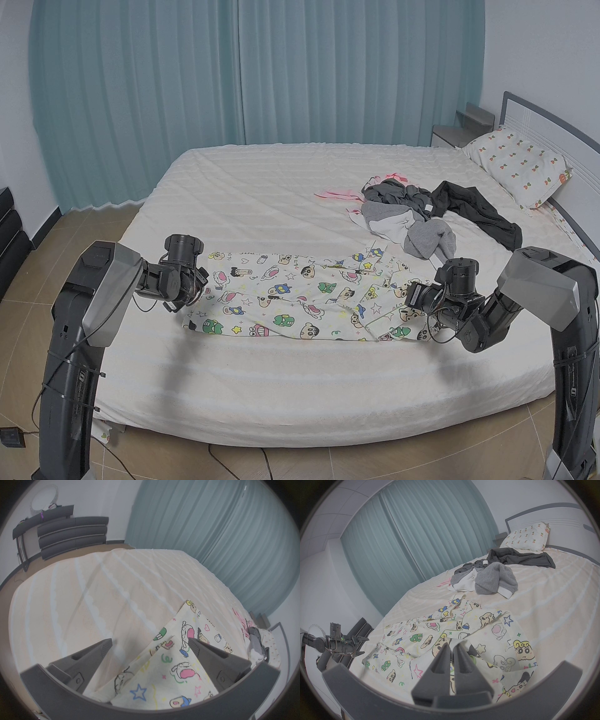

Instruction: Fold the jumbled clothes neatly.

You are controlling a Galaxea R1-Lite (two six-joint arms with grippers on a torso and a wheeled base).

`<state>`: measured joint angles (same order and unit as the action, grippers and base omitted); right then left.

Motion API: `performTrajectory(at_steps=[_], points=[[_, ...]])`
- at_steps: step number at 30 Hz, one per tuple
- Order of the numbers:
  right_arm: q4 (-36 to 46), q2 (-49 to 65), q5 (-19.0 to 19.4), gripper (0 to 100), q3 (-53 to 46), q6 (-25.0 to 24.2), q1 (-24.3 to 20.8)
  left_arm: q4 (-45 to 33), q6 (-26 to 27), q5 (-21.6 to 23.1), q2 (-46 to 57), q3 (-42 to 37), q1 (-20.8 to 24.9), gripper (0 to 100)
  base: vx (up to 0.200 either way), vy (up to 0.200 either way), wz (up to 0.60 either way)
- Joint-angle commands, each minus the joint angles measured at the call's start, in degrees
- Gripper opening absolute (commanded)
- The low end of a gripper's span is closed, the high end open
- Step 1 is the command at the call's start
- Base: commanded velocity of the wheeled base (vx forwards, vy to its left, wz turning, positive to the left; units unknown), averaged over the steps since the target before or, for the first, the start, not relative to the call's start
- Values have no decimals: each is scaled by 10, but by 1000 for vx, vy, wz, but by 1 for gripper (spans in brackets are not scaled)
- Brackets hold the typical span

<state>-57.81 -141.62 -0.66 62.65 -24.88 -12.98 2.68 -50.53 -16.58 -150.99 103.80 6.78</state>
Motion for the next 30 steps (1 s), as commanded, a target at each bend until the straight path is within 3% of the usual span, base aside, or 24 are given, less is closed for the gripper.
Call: performTrajectory(at_steps=[1, 7, 15, 22, 25, 30], points=[[3, -11, 4, 100, 17, -20, 0, 0, -25, 56, 82, -81, -18, 100, 0, 0, 0], [2, -28, -3, 100, 46, -45, 15, 60, -25, 123, 162, -211, -37, 100, 0, 0, 0], [5, 6, -33, 100, 24, -134, 47, 165, -30, 163, 256, -408, -50, 100, 0, 0, 0], [55, 78, -34, 100, -61, -297, -18, 307, -101, 256, 369, -629, -49, 100, 0, 0, 0], [75, 71, -35, 100, -60, -330, -42, 363, -139, 262, 388, -687, -48, 100, 0, 0, 0], [83, 41, -36, 100, -54, -338, -49, 457, -189, 263, 388, -754, -41, 100, 0, 0, 0]])
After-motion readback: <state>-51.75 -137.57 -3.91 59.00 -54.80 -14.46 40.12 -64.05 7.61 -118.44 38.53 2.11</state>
